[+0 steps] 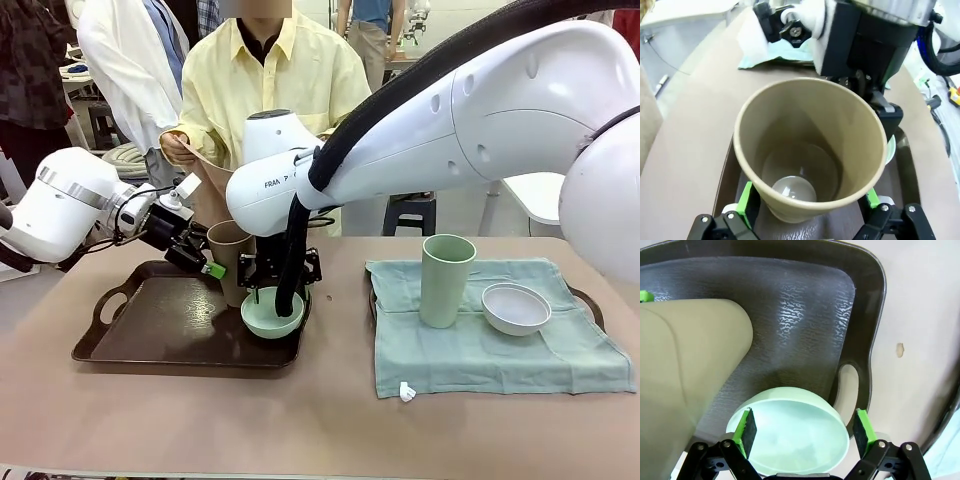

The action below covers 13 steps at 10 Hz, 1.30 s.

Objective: Set up a tray with a mat and arrange the tableware.
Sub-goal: Pick up the Picnic Bowl and Reusable plastic cup from the Handle tray in front of the human's position and hold them in the air.

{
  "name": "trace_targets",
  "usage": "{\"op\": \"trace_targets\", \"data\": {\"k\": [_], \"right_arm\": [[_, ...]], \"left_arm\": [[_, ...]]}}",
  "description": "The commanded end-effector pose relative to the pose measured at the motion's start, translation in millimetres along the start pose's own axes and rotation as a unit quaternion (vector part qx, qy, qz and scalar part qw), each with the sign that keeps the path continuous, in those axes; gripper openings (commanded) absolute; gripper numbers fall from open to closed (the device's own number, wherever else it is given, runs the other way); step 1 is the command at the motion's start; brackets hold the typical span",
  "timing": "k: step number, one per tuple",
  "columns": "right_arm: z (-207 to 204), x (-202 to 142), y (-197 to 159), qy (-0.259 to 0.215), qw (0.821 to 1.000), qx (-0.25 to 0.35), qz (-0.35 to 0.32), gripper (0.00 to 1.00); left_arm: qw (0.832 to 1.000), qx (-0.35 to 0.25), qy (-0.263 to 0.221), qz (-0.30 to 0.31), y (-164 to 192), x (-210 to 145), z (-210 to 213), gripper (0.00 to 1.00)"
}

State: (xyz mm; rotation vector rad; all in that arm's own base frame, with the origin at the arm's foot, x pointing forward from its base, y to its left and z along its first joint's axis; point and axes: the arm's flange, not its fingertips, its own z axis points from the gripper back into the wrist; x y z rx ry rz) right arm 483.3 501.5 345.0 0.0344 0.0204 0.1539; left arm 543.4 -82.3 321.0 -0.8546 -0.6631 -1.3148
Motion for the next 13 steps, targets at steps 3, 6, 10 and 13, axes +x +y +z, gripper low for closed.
{"op": "trace_targets", "data": {"k": [3, 6, 10, 13], "right_arm": [[8.6, -26.3, -14.7, -0.008, 0.999, -0.012, -0.03, 1.0], [10.2, -40.1, -26.6, -0.016, 0.999, -0.011, -0.046, 1.0], [1.1, -33.5, -24.6, -0.017, 0.999, 0.003, -0.03, 1.0], [0.9, -33.6, -23.2, -0.015, 0.999, 0.006, -0.03, 0.0]], "left_arm": [[1.0, -0.009, -0.021, -0.01, 5.1, -4.7, -6.9, 1.0], [0.999, -0.013, -0.026, -0.014, 8.0, -8.7, -10.2, 1.0], [0.999, -0.013, -0.031, -0.018, 8.3, -16.2, -5.9, 1.0], [0.999, -0.012, -0.031, -0.017, 8.2, -18.1, -2.1, 1.0]]}}
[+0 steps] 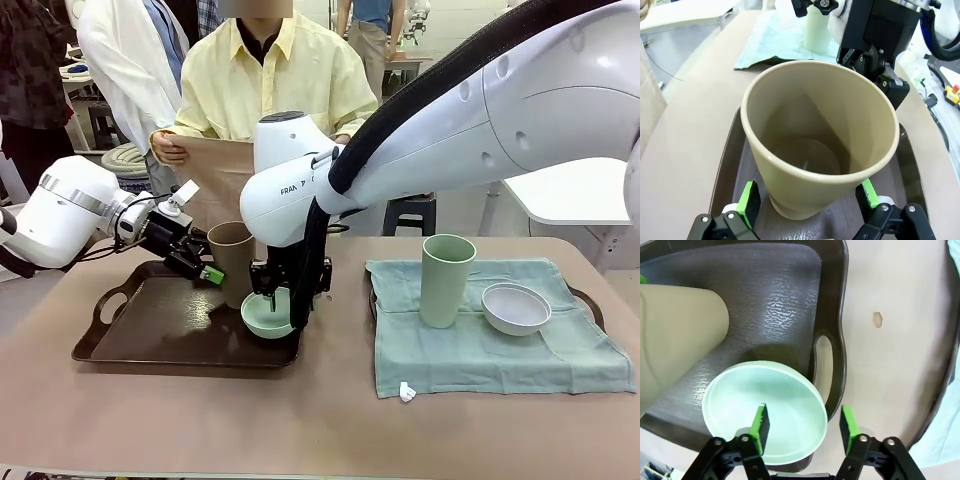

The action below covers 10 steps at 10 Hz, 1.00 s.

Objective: Set up a tray with a mat and arrange the tableware.
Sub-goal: Pick up the Picnic Bowl and Reusable plastic cup from the Handle tray in front of the human's position and hold them in the air.

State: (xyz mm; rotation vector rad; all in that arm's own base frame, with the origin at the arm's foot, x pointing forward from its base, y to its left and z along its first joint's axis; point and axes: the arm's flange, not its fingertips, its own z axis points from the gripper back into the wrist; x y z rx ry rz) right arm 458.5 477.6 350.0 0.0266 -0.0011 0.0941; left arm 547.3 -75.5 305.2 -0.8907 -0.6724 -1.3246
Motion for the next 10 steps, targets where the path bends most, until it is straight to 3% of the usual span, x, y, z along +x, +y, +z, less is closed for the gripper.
{"op": "trace_targets", "data": {"k": [1, 2, 3, 4, 5, 10], "right_arm": [[-4.6, -5.4, -3.4, -0.004, 1.0, 0.01, 0.0, 0.0], [-5.0, -5.2, -3.9, -0.004, 1.0, 0.009, -0.001, 0.0], [-5.2, -4.5, -3.8, -0.004, 1.0, 0.01, -0.002, 0.14], [-6.1, -3.7, -3.6, -0.002, 1.0, 0.011, -0.001, 0.04], [-6.2, -3.5, -3.7, -0.001, 1.0, 0.011, -0.001, 0.0], [-7.8, -0.6, -6.2, 0.001, 1.0, 0.011, 0.0, 0.0]], "left_arm": [[1.0, 0.0, -0.017, -0.01, 1.8, -2.2, 0.5, 1.0], [1.0, 0.001, -0.017, -0.011, 2.4, -2.9, -0.8, 1.0], [1.0, 0.002, -0.018, -0.012, 2.8, -3.3, -1.7, 1.0], [1.0, -0.001, -0.021, -0.014, 3.7, -4.8, -6.2, 1.0], [1.0, -0.004, -0.025, -0.013, 5.1, -6.0, -11.2, 1.0], [0.999, -0.026, -0.038, -0.013, 8.6, -5.0, -34.9, 1.0]]}}
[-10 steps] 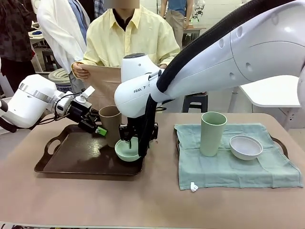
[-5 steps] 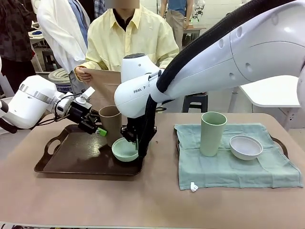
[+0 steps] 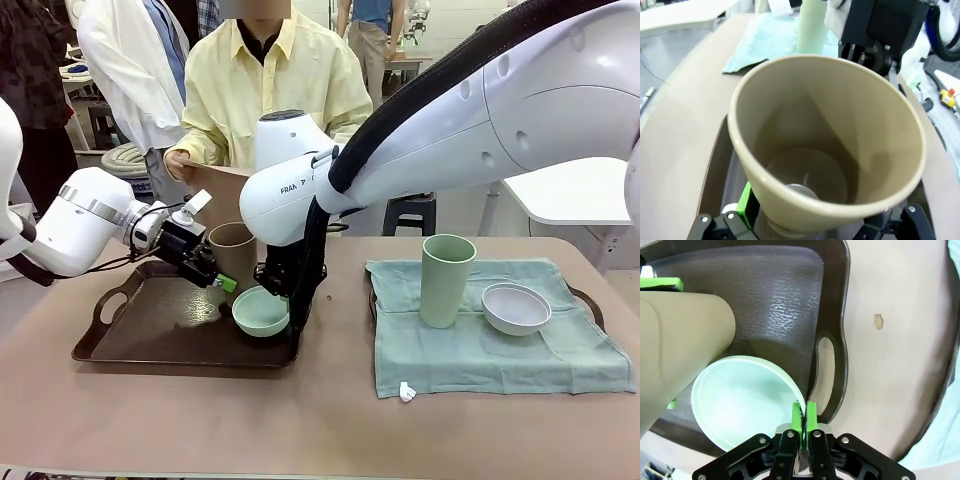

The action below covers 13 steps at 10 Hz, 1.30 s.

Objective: Set up a tray with a mat and arrange the tableware.
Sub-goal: Pick up the Picnic Bowl and Reusable plastic cup from the Handle tray in front of the human's position and hold them in the air.

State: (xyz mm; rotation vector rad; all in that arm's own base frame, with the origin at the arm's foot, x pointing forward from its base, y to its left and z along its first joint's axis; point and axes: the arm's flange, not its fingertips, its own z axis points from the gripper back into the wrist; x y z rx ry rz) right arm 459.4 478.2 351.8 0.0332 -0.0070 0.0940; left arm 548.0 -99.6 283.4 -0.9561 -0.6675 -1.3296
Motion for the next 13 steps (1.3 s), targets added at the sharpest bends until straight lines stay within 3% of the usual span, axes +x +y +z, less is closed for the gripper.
{"op": "trace_targets", "data": {"k": [1, 4, 5, 6, 7, 8, 9, 11, 12, 13], "right_arm": [[-9.8, -1.6, -7.3, 0.006, 1.0, 0.008, 0.0, 0.0], [-11.1, -0.5, -8.8, 0.008, 1.0, 0.009, 0.001, 0.0], [-11.3, -0.6, -9.1, 0.008, 1.0, 0.01, 0.001, 0.0], [-9.4, -2.2, -9.1, 0.005, 1.0, 0.011, -0.001, 0.0], [-8.0, -3.1, -9.8, 0.003, 1.0, 0.011, -0.002, 0.0], [-7.5, -3.1, -11.2, 0.002, 1.0, 0.01, -0.005, 0.0], [-7.4, -3.1, -11.9, 0.002, 1.0, 0.01, -0.007, 0.0], [-4.2, -2.5, -11.8, -0.005, 1.0, 0.007, -0.009, 0.0], [4.5, -2.6, -10.0, -0.002, 1.0, 0.021, -0.002, 0.0], [19.2, -4.0, -9.8, -0.003, 1.0, 0.015, -0.001, 0.0]], "left_arm": [[0.999, -0.007, -0.023, -0.021, 4.3, 0.2, -6.7, 1.0], [0.999, -0.012, -0.034, -0.03, 3.9, -3.6, -13.5, 1.0], [0.999, -0.017, -0.032, -0.032, 5.2, -2.6, -12.8, 0.43], [0.999, -0.011, -0.039, -0.029, 4.0, -0.1, -6.9, 0.43], [0.999, -0.005, -0.04, -0.027, 3.3, 1.1, -2.7, 0.0], [0.999, 0.002, -0.034, -0.025, 1.9, 2.2, 2.1, 0.38], [0.999, 0.011, -0.031, -0.025, -0.4, 4.1, 8.8, 0.0], [0.999, 0.025, -0.032, -0.032, -5.0, 11.3, 20.8, 0.0], [0.999, 0.02, -0.003, -0.03, -12.0, 20.7, 29.0, 0.66], [0.999, 0.023, 0.005, -0.038, -20.3, 34.8, 45.9, 0.66]]}}
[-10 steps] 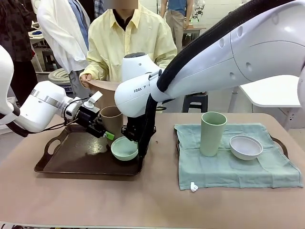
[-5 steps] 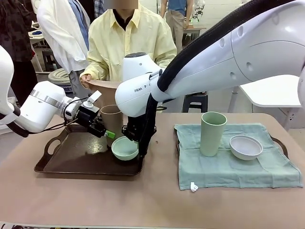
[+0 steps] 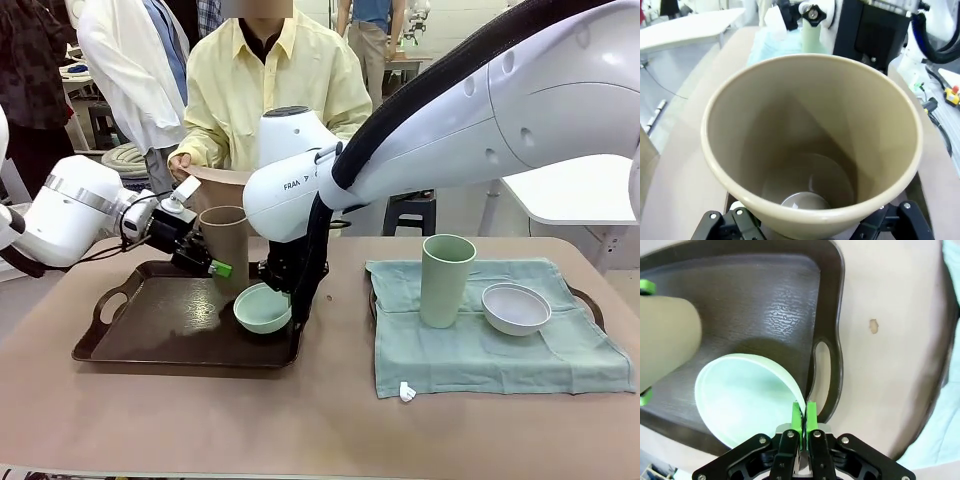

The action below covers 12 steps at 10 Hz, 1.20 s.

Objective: Set up a tray with a mat and arrange the tableware.
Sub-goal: Pick up the Picnic Bowl and Reusable plastic cup from the Handle tray in front of the human's position and hold them in the air.

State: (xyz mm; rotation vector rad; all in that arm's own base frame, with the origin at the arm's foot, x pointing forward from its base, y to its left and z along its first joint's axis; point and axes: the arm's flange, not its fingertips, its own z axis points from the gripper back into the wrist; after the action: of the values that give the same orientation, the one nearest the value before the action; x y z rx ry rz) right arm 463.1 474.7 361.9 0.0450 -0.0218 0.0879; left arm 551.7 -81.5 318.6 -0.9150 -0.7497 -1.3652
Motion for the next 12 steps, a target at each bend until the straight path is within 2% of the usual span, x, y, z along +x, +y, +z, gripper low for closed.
{"op": "trace_targets", "data": {"k": [1, 4, 7, 10, 12], "right_arm": [[29.3, -8.2, -8.7, -0.004, 1.0, 0.006, -0.003, 0.0], [95.9, -19.9, -14.5, -0.04, 0.999, -0.001, -0.014, 0.0], [166.6, -42.0, -7.5, -0.072, 0.997, 0.013, -0.004, 0.0], [216.8, -66.8, -3.0, -0.1, 0.995, 0.019, -0.009, 0.0], [233.3, -78.4, -10.1, -0.114, 0.993, 0.026, -0.019, 0.0]], "left_arm": [[1.0, 0.014, 0.023, 0.005, -21.0, 30.9, 33.0, 0.66], [0.996, 0.064, 0.058, 0.014, -40.6, 69.1, 88.1, 0.66], [0.995, 0.08, 0.055, 0.02, -67.5, 110.7, 127.0, 0.66], [0.993, 0.11, 0.002, 0.039, -94.0, 142.7, 163.7, 0.66], [0.992, 0.116, -0.007, 0.045, -104.9, 148.7, 177.1, 0.66]]}}
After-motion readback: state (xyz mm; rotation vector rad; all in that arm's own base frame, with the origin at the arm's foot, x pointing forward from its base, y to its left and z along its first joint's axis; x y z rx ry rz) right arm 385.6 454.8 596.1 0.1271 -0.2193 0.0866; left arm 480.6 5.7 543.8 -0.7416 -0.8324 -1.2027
